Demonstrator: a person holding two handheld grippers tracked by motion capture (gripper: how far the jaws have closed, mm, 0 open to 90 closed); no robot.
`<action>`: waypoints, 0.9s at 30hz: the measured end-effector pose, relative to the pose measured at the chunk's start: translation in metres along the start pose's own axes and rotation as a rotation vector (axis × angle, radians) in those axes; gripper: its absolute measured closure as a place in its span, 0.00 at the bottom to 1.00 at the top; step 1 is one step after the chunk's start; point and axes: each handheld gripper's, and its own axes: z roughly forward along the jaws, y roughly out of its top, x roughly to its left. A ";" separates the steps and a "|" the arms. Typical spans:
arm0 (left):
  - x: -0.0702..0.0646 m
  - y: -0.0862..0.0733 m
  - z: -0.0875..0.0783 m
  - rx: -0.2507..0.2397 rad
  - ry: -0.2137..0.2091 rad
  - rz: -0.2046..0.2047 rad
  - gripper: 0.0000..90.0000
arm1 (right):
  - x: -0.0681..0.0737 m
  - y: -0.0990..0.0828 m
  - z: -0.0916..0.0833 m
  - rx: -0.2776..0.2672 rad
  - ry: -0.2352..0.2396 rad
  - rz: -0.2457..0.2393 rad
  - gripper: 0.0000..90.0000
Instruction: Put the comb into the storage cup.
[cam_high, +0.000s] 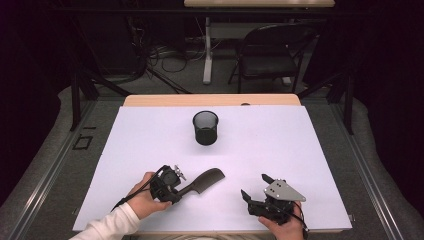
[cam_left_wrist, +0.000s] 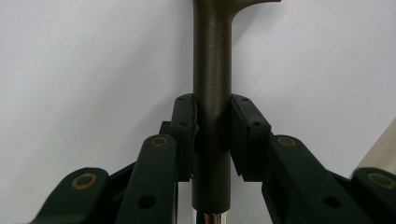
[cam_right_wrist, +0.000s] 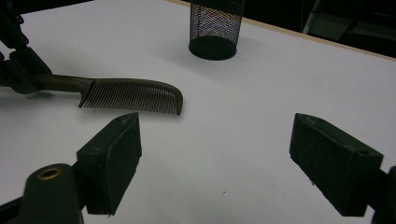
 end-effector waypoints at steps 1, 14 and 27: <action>0.000 0.000 -0.001 0.000 0.001 0.001 0.81 | 0.000 0.000 0.000 0.000 0.000 0.000 0.19; 0.004 0.001 -0.011 -0.057 0.002 -0.019 0.81 | 0.000 0.000 0.000 0.001 0.001 -0.002 0.19; 0.006 0.004 -0.024 -0.154 0.018 -0.029 0.81 | 0.000 0.000 0.000 0.004 0.002 -0.003 0.19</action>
